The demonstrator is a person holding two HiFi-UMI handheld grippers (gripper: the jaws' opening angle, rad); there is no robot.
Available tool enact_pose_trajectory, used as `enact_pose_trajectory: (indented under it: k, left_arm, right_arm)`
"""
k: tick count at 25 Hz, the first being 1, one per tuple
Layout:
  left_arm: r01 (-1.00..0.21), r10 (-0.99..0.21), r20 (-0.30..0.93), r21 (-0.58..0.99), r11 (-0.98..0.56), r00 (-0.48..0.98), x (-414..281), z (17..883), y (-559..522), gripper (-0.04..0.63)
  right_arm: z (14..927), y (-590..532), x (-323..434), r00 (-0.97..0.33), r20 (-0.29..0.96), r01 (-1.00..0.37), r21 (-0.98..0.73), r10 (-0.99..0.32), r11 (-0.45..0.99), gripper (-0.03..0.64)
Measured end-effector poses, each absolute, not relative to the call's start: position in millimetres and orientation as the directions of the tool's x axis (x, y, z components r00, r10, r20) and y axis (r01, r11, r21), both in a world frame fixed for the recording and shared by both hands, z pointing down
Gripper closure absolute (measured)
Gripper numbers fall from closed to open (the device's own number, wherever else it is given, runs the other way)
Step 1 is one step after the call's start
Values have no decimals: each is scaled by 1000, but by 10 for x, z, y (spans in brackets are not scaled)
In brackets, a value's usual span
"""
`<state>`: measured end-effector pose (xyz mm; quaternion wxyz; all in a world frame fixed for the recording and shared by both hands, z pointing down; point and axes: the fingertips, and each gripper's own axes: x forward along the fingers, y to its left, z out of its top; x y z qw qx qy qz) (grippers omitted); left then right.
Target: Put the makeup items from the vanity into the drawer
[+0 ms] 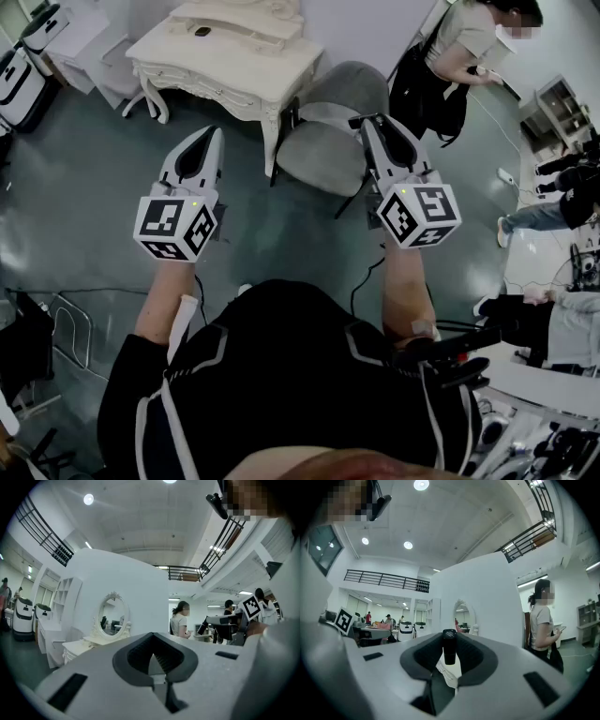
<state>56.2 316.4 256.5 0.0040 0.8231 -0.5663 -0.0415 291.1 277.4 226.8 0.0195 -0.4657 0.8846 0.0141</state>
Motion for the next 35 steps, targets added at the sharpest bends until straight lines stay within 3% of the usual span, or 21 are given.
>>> enact_pose_trajectory:
  k: [13,24,35]
  left_arm:
    - [-932,-932,5,33,-361,362,500,2722,3201,592]
    - [-907,-906,50,61,-417,420,-34,2990,3239,592]
    - [-933,-931,61,40,-358,360,-388,3136,2397,592]
  right_arm:
    - [2237,2891,2778,-574,-42,-819,19,-818,574,523]
    - [2355,2871,2248,-547,-44,-834,-56,-836,549,523]
    - [2462,2065,1946,-558,-27,-828,-43,-829,559,523]
